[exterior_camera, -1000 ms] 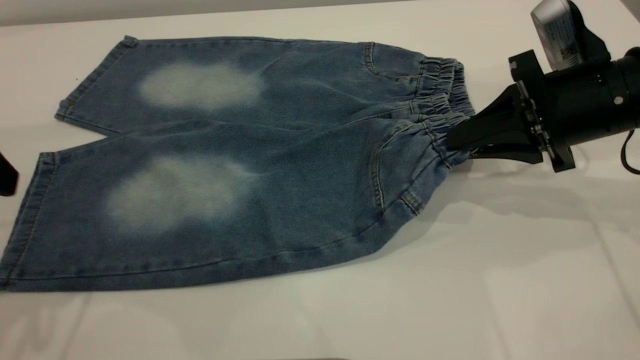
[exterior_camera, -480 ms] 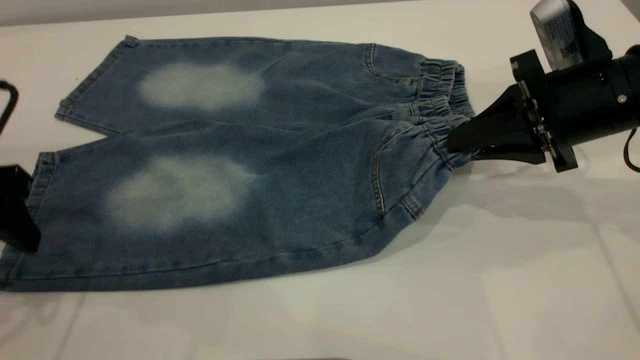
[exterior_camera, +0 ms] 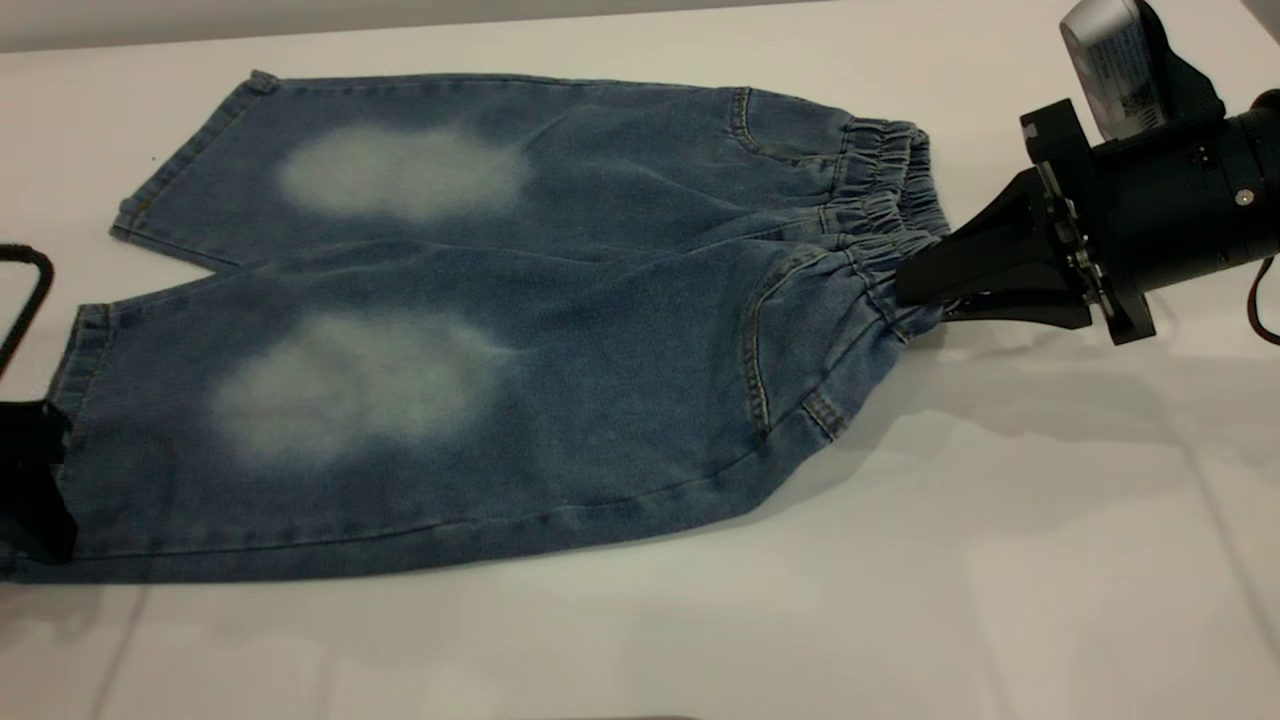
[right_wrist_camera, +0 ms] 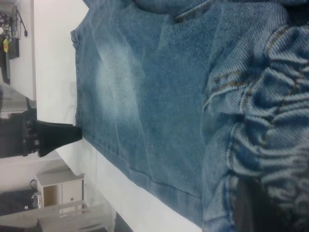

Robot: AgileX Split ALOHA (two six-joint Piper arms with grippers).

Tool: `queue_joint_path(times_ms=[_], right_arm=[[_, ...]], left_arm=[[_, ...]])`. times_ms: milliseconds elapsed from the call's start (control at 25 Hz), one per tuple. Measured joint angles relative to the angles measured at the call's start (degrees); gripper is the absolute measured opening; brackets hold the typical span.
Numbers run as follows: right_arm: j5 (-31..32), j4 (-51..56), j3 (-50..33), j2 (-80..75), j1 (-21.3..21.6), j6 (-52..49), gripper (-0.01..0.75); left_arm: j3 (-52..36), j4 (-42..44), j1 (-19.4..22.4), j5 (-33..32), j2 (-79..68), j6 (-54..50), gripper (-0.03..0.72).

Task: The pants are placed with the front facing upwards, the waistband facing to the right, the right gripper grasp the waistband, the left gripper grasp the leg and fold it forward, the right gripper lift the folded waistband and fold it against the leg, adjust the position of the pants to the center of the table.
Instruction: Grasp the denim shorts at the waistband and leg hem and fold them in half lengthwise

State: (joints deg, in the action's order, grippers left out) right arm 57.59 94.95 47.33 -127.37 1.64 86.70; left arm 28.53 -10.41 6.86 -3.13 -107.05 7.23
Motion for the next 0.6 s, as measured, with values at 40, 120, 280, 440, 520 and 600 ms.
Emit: queue_joint_path(times_ms=[40,120,280,440,520,600], right_arm=[[0.0,0.0,0.0,0.0,0.0,0.0,0.04],[0.0,-0.1,0.0,0.0,0.0,0.0,0.04],[0.0,-0.1,0.0,0.0,0.0,0.0,0.04],[0.0,-0.4,0.0,0.0,0.0,0.0,0.04],[0.0,-0.5,0.0,0.1,0.0,0.0,0.04],[-0.4,-0.9,0.0,0.9,0.0,0.0,0.04]], left_arm=[[0.0,0.2,0.0,0.9,-0.7,0.0,0.494],[0.1,0.4,0.0,1.6,-1.8,0.0,0.494],[0.6,0.5,0.0,1.5,-2.9,0.0,0.426],[0.7,0.0,-0.1,1.6,-3.1,0.0,0.151],[0.9,-0.3,-0.2,1.3,-3.1,0.0,0.064],[1.0,-0.3,-0.2,0.7,-2.4,0.0,0.054]])
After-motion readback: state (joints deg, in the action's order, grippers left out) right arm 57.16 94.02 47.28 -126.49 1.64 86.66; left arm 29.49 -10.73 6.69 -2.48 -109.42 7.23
